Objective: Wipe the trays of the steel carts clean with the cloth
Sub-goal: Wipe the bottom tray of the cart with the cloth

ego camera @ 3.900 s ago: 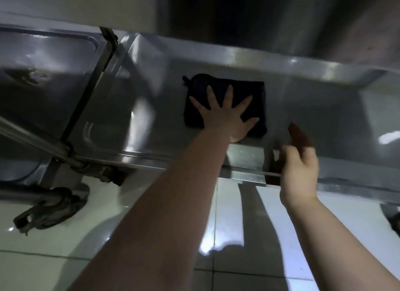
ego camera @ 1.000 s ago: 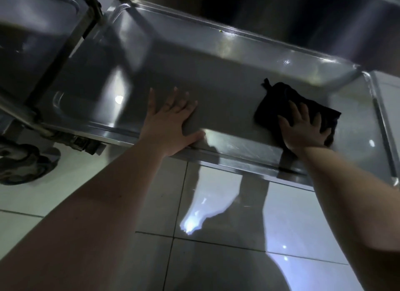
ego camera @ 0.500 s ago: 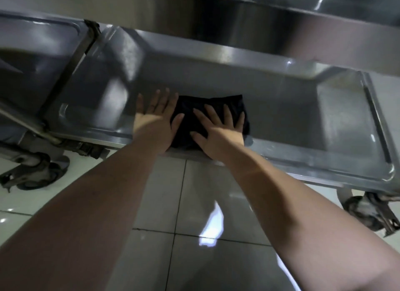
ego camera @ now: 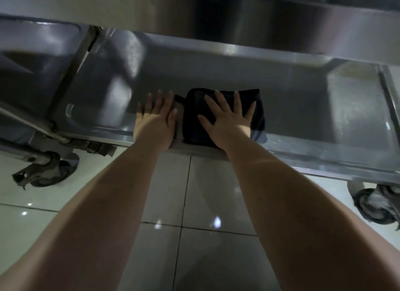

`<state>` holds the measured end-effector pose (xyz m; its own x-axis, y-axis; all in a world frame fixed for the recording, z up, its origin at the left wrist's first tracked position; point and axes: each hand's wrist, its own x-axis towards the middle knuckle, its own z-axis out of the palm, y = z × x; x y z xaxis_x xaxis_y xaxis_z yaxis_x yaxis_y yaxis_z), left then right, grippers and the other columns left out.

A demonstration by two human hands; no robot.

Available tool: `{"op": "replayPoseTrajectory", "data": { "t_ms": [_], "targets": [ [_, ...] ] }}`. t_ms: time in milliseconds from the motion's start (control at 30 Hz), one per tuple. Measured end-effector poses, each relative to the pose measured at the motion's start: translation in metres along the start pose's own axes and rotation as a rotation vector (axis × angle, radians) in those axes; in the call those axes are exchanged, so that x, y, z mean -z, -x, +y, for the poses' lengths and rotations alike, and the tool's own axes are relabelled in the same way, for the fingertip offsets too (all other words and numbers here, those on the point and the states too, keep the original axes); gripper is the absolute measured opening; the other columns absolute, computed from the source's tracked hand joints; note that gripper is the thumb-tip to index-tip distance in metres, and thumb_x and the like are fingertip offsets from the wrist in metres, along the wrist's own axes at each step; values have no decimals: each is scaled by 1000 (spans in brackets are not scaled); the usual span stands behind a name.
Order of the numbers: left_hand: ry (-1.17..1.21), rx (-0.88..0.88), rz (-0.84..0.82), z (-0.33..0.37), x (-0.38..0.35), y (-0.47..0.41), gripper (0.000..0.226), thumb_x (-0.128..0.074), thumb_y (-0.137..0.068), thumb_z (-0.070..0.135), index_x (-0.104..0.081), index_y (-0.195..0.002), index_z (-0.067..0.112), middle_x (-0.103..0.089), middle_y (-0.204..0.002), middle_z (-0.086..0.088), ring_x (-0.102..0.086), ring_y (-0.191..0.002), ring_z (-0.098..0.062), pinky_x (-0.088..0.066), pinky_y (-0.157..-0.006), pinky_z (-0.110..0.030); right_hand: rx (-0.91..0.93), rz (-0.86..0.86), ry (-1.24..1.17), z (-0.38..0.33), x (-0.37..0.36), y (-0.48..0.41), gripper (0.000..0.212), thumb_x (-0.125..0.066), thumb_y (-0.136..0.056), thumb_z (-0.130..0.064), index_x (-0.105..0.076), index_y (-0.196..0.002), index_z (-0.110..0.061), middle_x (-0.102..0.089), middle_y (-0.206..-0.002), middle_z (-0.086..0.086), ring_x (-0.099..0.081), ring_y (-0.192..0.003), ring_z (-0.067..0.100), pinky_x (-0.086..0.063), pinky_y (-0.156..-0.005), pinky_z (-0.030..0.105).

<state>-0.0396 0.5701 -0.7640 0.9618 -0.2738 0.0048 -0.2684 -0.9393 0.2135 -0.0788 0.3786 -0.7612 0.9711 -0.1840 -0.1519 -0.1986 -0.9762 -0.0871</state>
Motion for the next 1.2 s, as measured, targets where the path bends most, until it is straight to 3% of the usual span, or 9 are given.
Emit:
{"op": "replayPoseTrajectory", "data": {
  "t_ms": [133, 300, 400, 567, 700, 833, 900, 1067, 1200],
  "targets": [
    [-48, -7, -26, -1, -2, -4, 53, -23, -103, 44, -14, -155, 34, -11, -164, -2, -6, -150, -28, -5, -120, -47, -127, 32, -30, 58, 3, 2, 66, -22, -89, -75, -10, -149, -52, -4, -162, -19, 8, -150, 26, 11, -110, 67],
    [-72, -16, -34, -1, -2, -4, 55, -23, -101, 49, -19, -154, 34, -12, -164, -3, -8, -150, -30, -8, -120, -50, -358, -6, -16, 158, 10, 27, 71, -19, -83, -76, -6, -149, -53, -2, -163, -18, 6, -150, 26, 6, -112, 68],
    [-84, -18, -29, 3, -1, -2, 56, -23, -101, 51, -19, -154, 33, -13, -163, -2, -8, -150, -30, -7, -120, -50, -432, -23, -43, 182, 11, 38, 71, -18, -83, -75, -3, -149, -54, 0, -163, -17, 8, -150, 28, 6, -111, 70],
    [-146, -88, 80, 10, 5, 2, 55, -29, -101, 49, -27, -153, 32, -22, -161, -6, -14, -149, -30, -3, -120, -51, -401, -32, -43, 149, 7, 34, 66, -20, -89, -74, 2, -148, -55, 6, -163, -17, 11, -149, 33, 3, -108, 73],
    [-272, -192, 122, 19, 12, 4, 57, -26, -99, 51, -20, -153, 36, -19, -162, -8, -12, -150, -29, -1, -120, -49, -121, -5, -65, 76, 3, 37, 69, -23, -87, -76, -3, -149, -53, 5, -162, -18, 12, -148, 36, 7, -106, 73],
    [-326, -308, 96, 23, 16, 2, 57, -37, -100, 43, -24, -153, 29, -18, -161, -11, -11, -150, -30, 4, -120, -48, 80, 26, -14, 14, -1, 42, 67, -18, -88, -74, -4, -150, -51, 1, -163, -16, 12, -148, 39, 8, -105, 75],
    [-309, -238, 69, 36, 12, 2, 57, -30, -101, 43, -17, -155, 31, -10, -163, -7, -4, -151, -26, 8, -119, -45, 77, 4, -12, 13, -1, 39, 66, -17, -89, -74, -1, -149, -52, 3, -163, -16, 15, -147, 38, 14, -103, 74],
    [201, 100, -76, 101, -5, 7, 56, -22, -104, 41, 1, -155, 34, 6, -164, 1, 10, -150, -21, 9, -119, -41, -4, -35, -21, 36, 3, 38, 68, -20, -89, -73, -1, -150, -51, 7, -162, -18, 18, -148, 32, 22, -100, 73],
    [211, 84, -180, 131, -6, 10, 56, -18, -104, 44, 3, -154, 36, 8, -164, 4, 11, -150, -19, 12, -117, -42, -104, -27, -52, 73, 5, 44, 70, -22, -87, -75, -5, -150, -51, 5, -163, -18, 16, -148, 31, 21, -98, 73]
  ]
}}
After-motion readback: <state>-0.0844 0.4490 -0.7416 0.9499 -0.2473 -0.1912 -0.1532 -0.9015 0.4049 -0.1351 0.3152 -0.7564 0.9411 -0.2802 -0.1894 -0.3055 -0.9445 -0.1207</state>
